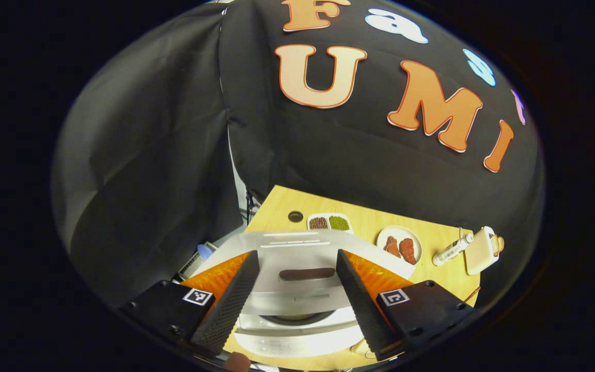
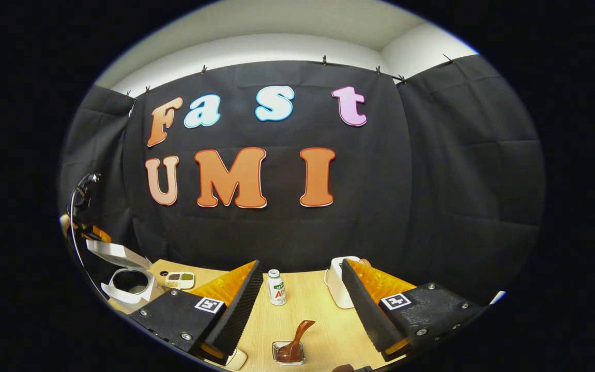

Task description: Close the left gripper, press the button to open the rice cooker; take a wooden spoon from the chopstick holder with the right hand, scoop a spoonful of rice and pour it into the rice cooker, then put the wooden spoon back into the chopstick holder.

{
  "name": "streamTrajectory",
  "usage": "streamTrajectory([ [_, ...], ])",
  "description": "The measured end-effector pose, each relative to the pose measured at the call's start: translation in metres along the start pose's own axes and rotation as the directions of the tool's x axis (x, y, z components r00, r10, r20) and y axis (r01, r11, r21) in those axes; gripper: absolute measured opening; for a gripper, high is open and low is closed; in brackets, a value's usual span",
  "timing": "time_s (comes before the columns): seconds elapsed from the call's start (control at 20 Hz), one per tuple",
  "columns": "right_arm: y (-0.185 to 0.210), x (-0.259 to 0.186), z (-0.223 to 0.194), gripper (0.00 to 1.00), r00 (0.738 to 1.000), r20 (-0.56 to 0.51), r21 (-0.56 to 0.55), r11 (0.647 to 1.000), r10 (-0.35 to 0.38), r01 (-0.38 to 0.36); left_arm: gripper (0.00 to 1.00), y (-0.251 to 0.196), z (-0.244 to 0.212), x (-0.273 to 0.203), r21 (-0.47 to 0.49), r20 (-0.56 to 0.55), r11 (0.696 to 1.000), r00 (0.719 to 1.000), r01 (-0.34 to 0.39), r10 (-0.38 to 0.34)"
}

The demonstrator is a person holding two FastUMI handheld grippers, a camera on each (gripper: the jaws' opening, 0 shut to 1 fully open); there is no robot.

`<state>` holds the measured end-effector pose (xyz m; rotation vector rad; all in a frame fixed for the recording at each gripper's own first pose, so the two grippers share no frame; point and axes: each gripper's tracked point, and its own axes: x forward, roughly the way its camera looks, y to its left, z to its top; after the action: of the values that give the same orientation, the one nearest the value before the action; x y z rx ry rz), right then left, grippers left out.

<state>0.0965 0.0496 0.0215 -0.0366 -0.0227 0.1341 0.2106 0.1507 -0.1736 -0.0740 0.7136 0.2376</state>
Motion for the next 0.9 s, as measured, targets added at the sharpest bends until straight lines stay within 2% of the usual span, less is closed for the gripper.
streamTrajectory([
  [0.2,0.006,-0.008,-0.002,0.95,1.000,-0.001,-0.037,0.999,0.023,-0.023,1.00,0.002,-0.053,0.010,0.034,-0.047,0.999,0.999,-0.015,0.017],
  [0.35,0.012,-0.012,-0.008,0.95,0.999,-0.015,-0.042,0.998,0.038,-0.039,1.00,0.003,-0.077,0.018,0.025,-0.061,1.000,0.998,-0.019,0.021],
  [0.65,0.016,-0.015,-0.024,0.95,0.997,-0.056,-0.039,0.997,0.057,-0.059,1.00,0.004,-0.104,0.025,0.040,-0.066,0.999,0.997,-0.025,0.027],
  [0.8,0.017,-0.017,-0.029,0.95,0.995,-0.072,-0.041,0.997,0.066,-0.070,1.00,0.008,-0.129,0.030,0.031,-0.131,0.999,0.990,-0.043,0.047],
  [0.9,0.019,-0.018,-0.031,0.95,0.994,-0.079,-0.050,0.996,0.071,-0.075,1.00,0.009,-0.128,0.034,0.028,-0.121,0.999,0.992,-0.040,0.043],
])
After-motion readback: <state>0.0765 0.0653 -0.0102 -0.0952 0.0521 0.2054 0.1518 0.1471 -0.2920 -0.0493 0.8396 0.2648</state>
